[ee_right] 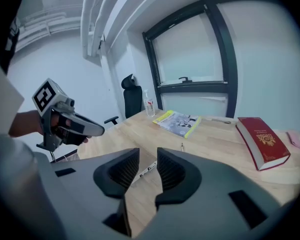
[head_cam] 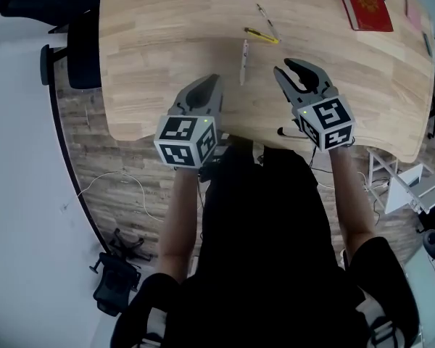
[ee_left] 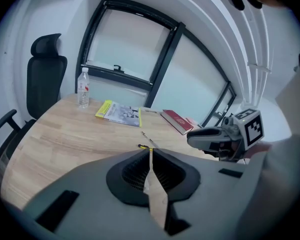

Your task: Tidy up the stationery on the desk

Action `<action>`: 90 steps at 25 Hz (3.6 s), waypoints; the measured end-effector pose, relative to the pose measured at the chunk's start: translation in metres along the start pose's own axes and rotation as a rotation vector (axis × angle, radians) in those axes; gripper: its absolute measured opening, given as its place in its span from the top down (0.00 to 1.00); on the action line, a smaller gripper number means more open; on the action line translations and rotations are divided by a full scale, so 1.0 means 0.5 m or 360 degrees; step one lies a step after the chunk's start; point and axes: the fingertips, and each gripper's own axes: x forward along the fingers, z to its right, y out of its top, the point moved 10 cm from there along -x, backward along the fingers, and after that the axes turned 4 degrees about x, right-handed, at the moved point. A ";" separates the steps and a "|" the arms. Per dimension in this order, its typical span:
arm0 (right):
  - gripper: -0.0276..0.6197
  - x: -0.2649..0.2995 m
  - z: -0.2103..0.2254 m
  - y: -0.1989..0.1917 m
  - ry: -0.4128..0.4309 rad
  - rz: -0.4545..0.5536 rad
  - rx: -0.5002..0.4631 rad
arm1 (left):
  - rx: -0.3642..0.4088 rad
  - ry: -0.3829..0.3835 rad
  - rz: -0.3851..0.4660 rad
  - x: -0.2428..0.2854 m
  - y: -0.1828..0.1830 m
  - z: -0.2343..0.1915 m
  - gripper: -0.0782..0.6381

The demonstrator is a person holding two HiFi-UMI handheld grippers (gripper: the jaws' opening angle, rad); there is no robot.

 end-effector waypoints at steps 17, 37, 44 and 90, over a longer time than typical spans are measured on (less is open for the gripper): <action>0.69 0.302 0.104 -0.059 0.0025 -0.0520 -0.0520 | -0.0071 0.0082 -0.0054 -0.026 -0.025 -0.025 0.83; 0.84 0.335 0.100 -0.083 -0.0074 -0.0696 -0.0430 | -0.0032 0.0053 -0.0070 -0.045 -0.036 -0.006 0.83; 0.84 0.261 0.076 -0.096 -0.0298 -0.0541 0.0030 | 0.0015 0.0001 -0.0066 -0.044 -0.036 -0.002 0.83; 0.81 0.218 -0.002 -0.165 -0.0891 -0.0419 0.0585 | 0.0201 -0.0187 -0.0131 -0.081 -0.042 -0.035 0.83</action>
